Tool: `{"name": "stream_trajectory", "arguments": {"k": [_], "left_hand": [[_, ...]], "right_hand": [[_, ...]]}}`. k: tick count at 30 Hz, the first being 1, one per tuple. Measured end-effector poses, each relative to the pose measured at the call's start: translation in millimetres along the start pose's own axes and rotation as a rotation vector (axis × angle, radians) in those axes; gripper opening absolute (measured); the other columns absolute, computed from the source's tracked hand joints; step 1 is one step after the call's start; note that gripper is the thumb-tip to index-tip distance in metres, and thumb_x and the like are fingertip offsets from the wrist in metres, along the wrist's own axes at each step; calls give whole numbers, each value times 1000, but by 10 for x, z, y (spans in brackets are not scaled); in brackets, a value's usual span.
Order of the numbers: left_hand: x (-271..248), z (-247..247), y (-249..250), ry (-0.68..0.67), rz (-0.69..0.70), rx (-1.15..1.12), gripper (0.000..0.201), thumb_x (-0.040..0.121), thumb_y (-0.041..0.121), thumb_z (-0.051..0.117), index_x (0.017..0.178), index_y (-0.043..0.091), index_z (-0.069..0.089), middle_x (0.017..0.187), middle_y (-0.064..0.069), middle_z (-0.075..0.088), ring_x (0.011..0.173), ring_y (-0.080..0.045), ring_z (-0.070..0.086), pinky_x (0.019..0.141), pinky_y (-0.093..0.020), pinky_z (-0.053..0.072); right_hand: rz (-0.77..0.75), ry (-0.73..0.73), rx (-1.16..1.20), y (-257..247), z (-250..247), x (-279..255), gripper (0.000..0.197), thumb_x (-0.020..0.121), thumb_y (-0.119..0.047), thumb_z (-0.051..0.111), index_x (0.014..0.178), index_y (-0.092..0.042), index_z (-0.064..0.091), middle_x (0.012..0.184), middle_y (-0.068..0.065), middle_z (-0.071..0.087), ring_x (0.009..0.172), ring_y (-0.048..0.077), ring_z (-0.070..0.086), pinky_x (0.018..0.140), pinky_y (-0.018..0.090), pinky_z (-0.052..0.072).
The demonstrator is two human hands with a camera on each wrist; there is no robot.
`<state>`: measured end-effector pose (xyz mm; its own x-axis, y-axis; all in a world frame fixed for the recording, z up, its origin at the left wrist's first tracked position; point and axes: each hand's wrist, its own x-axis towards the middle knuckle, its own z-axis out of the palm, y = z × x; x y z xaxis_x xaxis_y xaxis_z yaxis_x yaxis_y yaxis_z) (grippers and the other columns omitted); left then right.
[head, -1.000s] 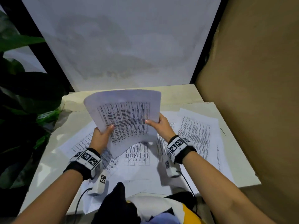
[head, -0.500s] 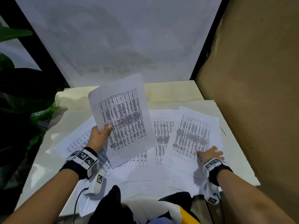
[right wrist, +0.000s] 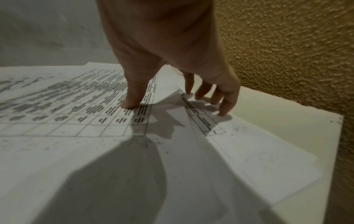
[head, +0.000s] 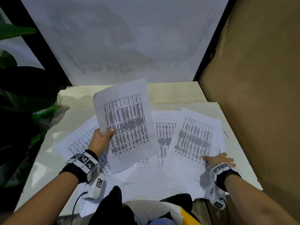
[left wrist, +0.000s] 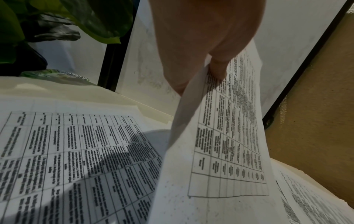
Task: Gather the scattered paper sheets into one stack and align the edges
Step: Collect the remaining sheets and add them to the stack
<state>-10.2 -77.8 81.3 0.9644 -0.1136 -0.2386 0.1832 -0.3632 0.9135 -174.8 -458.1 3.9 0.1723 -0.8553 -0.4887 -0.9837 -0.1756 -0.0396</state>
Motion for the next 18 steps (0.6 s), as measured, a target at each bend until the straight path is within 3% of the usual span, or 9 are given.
{"name": "stream_trajectory", "arguments": {"k": [4,9,11,13,16,18], "left_hand": [[-39,10,12,20,-11,-5,17,90,22,51,81,7,51,70,-6,48,65,-16,47,57,-25,40],[-38,35,39,49,7,-4,20,90,20,52,73,10,48,66,-4,45,62,-16,45,56,-24,38],[-44,51,65,45,9,-3,17,90,20,52,80,6,49,67,-5,45,62,-17,45,56,-24,38],[-44,69,81,32,16,5,18,90,19,52,78,6,48,65,-5,44,62,-19,44,58,-25,39],[-56,93,115,35,28,16,23,90,19,52,69,10,47,64,-5,45,62,-19,45,58,-25,39],[-76,104,133,38,37,17,20,90,19,52,71,12,49,64,-4,47,62,-18,46,57,-25,40]], "right_hand": [[2,2,-25,4,-16,-1,115,55,-65,72,137,-2,23,138,28,30,125,41,36,100,47,36],[-58,29,-74,13,-45,-19,104,55,-72,66,123,2,36,121,26,42,112,36,44,93,41,40],[-86,29,-68,38,-61,-9,108,54,-73,66,124,2,32,121,26,42,110,37,46,90,41,42],[-94,-2,-63,66,-69,47,113,53,-73,67,128,3,27,121,26,44,110,37,49,85,39,44],[-119,-33,-1,62,-127,63,113,59,-53,78,133,9,20,129,26,45,114,38,51,82,40,44],[-130,-60,76,72,-182,89,91,66,-32,80,127,11,30,122,29,52,106,39,56,76,39,46]]}}
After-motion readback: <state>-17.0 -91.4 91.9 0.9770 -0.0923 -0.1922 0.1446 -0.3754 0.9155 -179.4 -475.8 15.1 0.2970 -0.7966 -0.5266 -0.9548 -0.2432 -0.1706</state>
